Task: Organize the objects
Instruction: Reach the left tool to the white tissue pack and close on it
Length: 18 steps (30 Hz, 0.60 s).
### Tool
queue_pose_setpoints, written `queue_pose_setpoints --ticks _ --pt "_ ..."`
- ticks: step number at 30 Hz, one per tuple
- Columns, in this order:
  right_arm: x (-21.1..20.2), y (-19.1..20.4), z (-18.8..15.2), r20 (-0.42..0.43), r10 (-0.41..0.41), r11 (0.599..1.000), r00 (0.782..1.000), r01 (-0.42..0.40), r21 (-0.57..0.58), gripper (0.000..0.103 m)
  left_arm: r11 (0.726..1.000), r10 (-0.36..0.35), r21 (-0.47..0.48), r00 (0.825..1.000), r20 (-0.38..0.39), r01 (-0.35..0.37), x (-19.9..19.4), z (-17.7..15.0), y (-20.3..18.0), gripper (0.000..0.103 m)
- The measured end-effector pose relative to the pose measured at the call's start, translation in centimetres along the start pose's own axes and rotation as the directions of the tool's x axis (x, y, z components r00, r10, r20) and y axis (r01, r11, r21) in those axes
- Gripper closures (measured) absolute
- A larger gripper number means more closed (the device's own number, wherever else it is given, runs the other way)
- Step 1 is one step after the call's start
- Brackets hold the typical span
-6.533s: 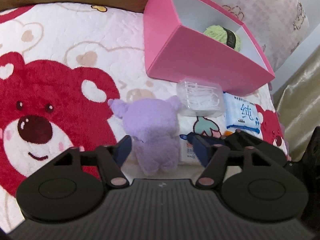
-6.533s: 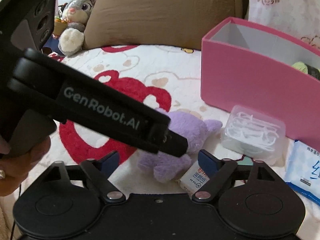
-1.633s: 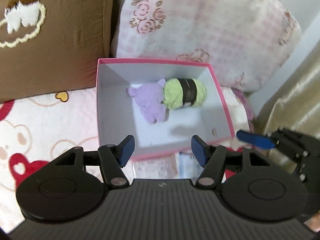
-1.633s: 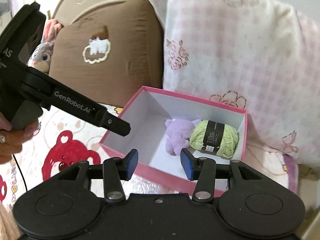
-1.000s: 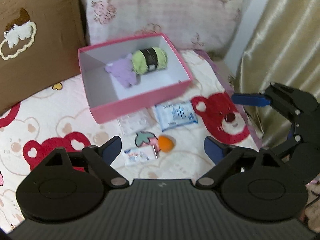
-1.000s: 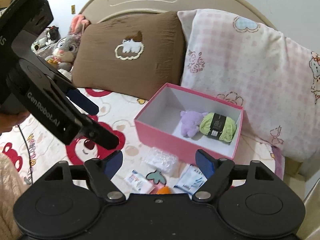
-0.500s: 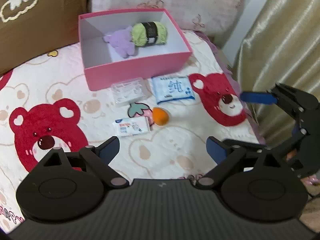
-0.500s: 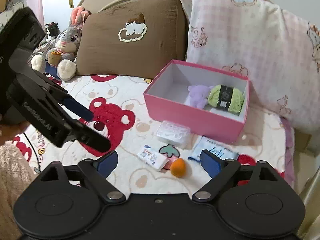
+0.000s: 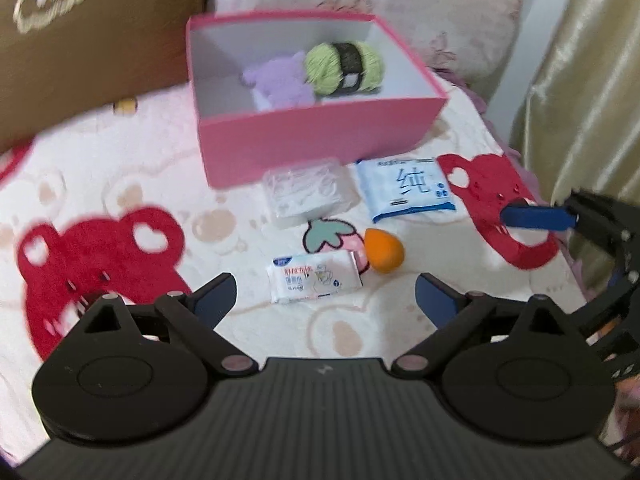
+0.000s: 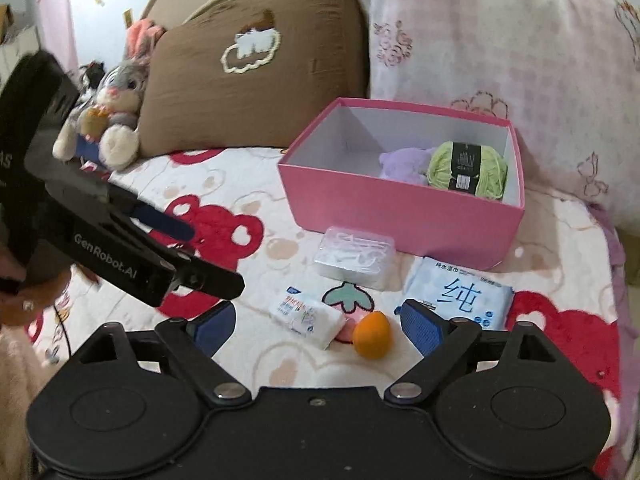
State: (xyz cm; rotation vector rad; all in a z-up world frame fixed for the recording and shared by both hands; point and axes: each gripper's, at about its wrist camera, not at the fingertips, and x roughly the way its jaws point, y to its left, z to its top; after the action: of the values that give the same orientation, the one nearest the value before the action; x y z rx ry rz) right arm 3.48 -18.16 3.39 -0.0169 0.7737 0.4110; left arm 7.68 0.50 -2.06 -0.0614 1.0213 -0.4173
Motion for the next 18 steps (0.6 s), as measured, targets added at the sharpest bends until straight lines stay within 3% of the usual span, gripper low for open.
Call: queue_pose_setpoints --ticks 2,4,7,18 --pt "1.2 -0.3 -0.7 0.028 0.008 1.0 1.0 -0.009 0.025 0.011 0.994 -0.059 -0.092 0.998 -0.019 0.057 1.4 -0.7 1.3 0.006" --pt "2.7 -0.3 -1.6 0.045 0.003 0.999 0.999 -0.004 0.032 0.011 0.989 -0.06 -0.135 0.998 -0.017 0.057 2.5 -1.5 2.0 0.008" --pt "4.6 0.1 -2.6 0.05 -0.016 1.0 0.999 0.016 0.014 0.011 0.987 -0.03 -0.155 0.999 0.02 0.033 3.5 -2.3 2.8 0.008" --pt "10.3 1.5 -5.0 0.001 0.017 1.0 1.0 -0.017 0.023 0.011 0.978 -0.071 -0.187 0.989 0.127 0.094 7.7 -3.7 5.4 0.008"
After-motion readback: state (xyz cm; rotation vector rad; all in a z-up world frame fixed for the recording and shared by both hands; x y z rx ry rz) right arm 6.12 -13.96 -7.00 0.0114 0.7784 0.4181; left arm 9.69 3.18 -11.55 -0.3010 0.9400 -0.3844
